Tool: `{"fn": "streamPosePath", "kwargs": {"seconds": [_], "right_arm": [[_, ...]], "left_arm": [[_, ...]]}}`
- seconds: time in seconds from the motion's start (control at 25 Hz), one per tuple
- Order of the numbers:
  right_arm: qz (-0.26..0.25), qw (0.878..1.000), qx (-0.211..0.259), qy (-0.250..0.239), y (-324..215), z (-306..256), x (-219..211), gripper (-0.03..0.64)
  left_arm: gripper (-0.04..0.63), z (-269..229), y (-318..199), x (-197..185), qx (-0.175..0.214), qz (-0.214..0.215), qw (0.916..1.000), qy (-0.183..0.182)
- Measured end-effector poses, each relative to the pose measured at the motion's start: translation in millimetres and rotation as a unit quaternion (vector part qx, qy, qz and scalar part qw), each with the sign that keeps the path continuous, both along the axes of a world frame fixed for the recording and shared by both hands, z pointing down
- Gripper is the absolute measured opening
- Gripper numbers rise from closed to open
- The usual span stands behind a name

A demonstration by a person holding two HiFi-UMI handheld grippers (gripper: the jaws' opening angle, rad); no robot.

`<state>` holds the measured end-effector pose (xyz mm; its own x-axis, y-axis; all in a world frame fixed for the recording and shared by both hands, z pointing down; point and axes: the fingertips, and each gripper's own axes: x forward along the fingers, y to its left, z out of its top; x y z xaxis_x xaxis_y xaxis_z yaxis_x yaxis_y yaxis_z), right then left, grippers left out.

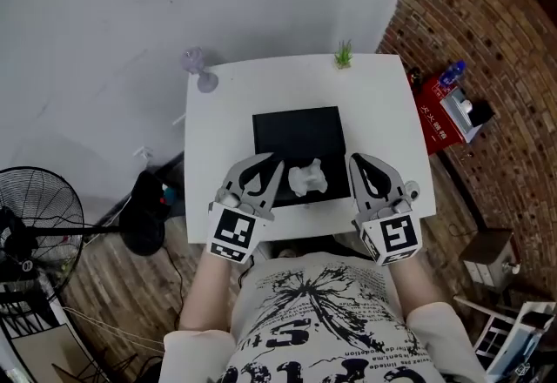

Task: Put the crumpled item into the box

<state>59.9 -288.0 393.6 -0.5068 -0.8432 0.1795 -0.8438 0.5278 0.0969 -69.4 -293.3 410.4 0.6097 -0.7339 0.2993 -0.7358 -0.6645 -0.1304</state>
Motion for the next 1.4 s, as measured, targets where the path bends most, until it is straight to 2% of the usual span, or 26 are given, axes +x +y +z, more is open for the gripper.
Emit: {"fn": "streamPosePath", "kwargs": {"seconds": [0.24, 0.44, 0.84, 1.0, 1.2, 1.4], "right_arm": [[-0.002, 1.000, 0.020, -0.009, 16, -21, -15, 0.015], [-0.002, 1.000, 0.029, -0.012, 28, -24, -24, 0.015], [-0.006, 0.999, 0.032, -0.010, 37, -25, -25, 0.014], [-0.017, 0.999, 0.026, -0.007, 39, -19, -26, 0.012], [-0.018, 0.999, 0.026, -0.008, 36, -18, -22, 0.012], [-0.021, 0.999, 0.034, -0.008, 31, -22, -18, 0.012]], "left_arm": [[0.025, -38, 24, -40, 0.047, -0.043, 0.9974, 0.034], [0.014, -52, 40, -64, 0.055, -0.068, 0.9945, 0.058], [0.014, -70, 47, -63, 0.084, -0.076, 0.9884, 0.102], [0.014, -68, 46, -58, 0.082, -0.077, 0.9886, 0.101], [0.014, -57, 46, -54, 0.057, -0.072, 0.9939, 0.060], [0.014, -63, 41, -49, 0.073, -0.080, 0.9911, 0.077]]}}
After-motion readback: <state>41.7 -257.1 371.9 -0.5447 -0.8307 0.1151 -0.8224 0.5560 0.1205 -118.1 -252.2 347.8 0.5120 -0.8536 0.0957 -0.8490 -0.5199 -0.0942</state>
